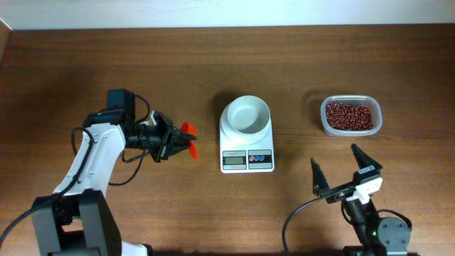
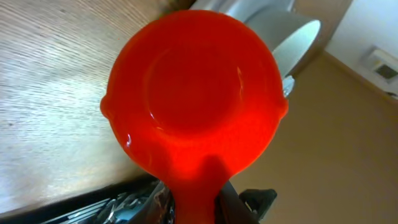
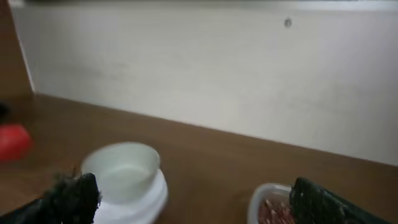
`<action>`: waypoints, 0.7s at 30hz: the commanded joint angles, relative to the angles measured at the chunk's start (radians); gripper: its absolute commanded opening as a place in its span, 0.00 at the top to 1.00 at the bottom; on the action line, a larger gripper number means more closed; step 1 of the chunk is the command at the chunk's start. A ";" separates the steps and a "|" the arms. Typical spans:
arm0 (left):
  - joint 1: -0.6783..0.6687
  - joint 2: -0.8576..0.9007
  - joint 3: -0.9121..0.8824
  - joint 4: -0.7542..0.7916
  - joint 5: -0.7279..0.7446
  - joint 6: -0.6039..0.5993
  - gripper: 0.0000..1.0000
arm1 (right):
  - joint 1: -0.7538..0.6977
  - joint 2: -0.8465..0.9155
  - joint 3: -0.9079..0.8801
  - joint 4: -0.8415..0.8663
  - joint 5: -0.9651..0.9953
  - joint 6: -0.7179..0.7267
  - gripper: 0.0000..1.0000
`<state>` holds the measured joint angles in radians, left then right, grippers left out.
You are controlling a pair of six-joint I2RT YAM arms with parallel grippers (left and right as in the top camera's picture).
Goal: Scoop item into bowl and weigh 50g on scale
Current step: 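Reach the right gripper to the scoop and grasp its handle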
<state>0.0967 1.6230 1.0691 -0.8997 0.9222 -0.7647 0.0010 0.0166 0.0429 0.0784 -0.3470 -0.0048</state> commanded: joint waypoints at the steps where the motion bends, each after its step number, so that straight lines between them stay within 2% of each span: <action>1: 0.002 -0.019 0.010 0.060 0.150 -0.006 1.00 | 0.006 0.121 0.201 -0.013 -0.048 0.184 0.01; 2: 0.003 -0.019 0.010 0.103 0.195 -0.013 1.00 | 0.006 0.288 0.362 -0.078 -0.115 0.197 0.01; 7: 0.003 -0.019 0.010 0.159 0.200 -0.051 1.00 | 0.006 0.857 0.865 -0.441 -0.397 0.197 0.01; 9: 0.003 -0.019 0.010 0.176 0.200 -0.109 1.00 | 0.005 0.991 0.935 -0.435 -0.588 0.198 0.01; 11: 0.002 -0.019 0.010 0.217 0.214 -0.193 1.00 | 0.006 1.152 0.945 -0.348 -0.850 0.325 0.01; 12: 0.002 -0.019 0.010 0.235 0.240 -0.193 1.00 | 0.006 1.225 0.945 -0.369 -0.853 0.410 0.18; 13: 0.002 -0.019 0.010 0.241 0.249 -0.218 1.00 | 0.027 1.287 0.945 -0.386 -0.812 0.459 0.30; 14: 0.002 -0.019 0.010 0.241 0.234 -0.279 1.00 | 0.063 1.315 0.945 -0.402 -0.738 0.468 0.35; 16: -0.009 -0.019 0.010 0.241 0.110 -0.397 1.00 | 0.192 1.318 0.950 -0.433 -0.500 0.482 0.34; 18: -0.061 -0.019 0.010 0.257 0.068 -0.500 1.00 | 0.319 1.318 0.992 -0.483 -0.312 0.482 0.34; 21: -0.158 -0.019 0.010 0.332 -0.061 -0.595 1.00 | 0.558 1.318 1.098 -0.579 0.055 0.506 0.34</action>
<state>-0.0086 1.6176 1.0725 -0.5743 0.9680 -1.2629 0.4675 1.3510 1.0779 -0.4946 -0.5621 0.4763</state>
